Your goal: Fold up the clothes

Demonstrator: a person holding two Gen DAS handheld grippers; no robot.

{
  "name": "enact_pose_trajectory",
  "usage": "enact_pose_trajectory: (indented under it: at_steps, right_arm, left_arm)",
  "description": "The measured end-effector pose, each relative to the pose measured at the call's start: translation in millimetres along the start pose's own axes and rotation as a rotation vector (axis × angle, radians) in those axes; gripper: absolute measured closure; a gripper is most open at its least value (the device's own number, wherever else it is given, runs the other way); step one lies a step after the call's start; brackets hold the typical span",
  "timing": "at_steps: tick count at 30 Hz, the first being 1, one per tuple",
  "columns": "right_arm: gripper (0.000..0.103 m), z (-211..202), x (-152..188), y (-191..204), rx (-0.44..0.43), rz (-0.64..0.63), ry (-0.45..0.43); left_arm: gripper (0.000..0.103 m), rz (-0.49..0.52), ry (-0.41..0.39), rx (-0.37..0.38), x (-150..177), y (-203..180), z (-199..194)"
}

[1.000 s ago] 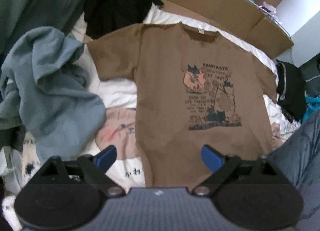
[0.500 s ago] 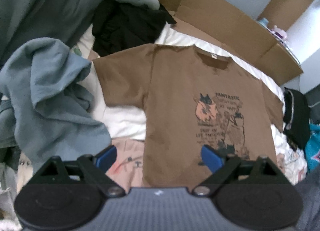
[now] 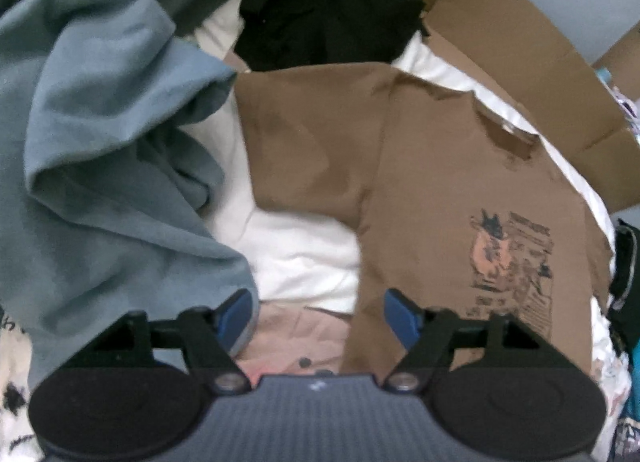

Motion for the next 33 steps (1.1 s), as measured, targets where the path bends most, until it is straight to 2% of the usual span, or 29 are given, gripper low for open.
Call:
enact_pose_trajectory:
  at_steps: [6, 15, 21, 27, 30, 32, 33]
  right_arm:
    - [0.005, 23.2, 12.5, -3.7, 0.017, -0.049, 0.048]
    - [0.005, 45.2, 34.0, -11.7, 0.025, -0.076, 0.117]
    - [0.005, 47.8, 32.4, -8.5, 0.038, -0.138, 0.124]
    - [0.004, 48.0, 29.4, -12.5, 0.054, -0.105, 0.087]
    - [0.004, 52.3, 32.5, -12.1, 0.045, -0.095, 0.088]
    - [0.004, 57.1, 36.7, -10.2, 0.042, -0.106, 0.103]
    - [0.004, 59.3, 39.1, -9.5, 0.042, -0.112, 0.115]
  left_arm:
    - [0.028, -0.055, -0.027, -0.056, -9.8, 18.8, 30.7]
    - [0.028, -0.144, -0.009, -0.080, -26.5, 47.6, 70.9]
    - [0.028, -0.156, -0.015, -0.124, -36.3, 54.8, 83.4]
    - [0.028, -0.249, -0.071, -0.085, -44.8, 57.7, 67.0]
    - [0.037, -0.349, -0.110, -0.040, -50.8, 66.2, 59.3]
    - [0.054, -0.407, -0.109, -0.008, -53.0, 70.1, 62.1]
    - [0.058, -0.424, -0.101, 0.005, -52.6, 69.1, 65.2]
Point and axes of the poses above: each gripper's, at about its wrist camera, not at the fingertips, and z roughly the way its jaws point, y to its left, x to its underside, the point moved 3 cm from there along z, roughly the way its jaws point, and after that the axes turned 5 degrees about -x, right-handed, at the moved point
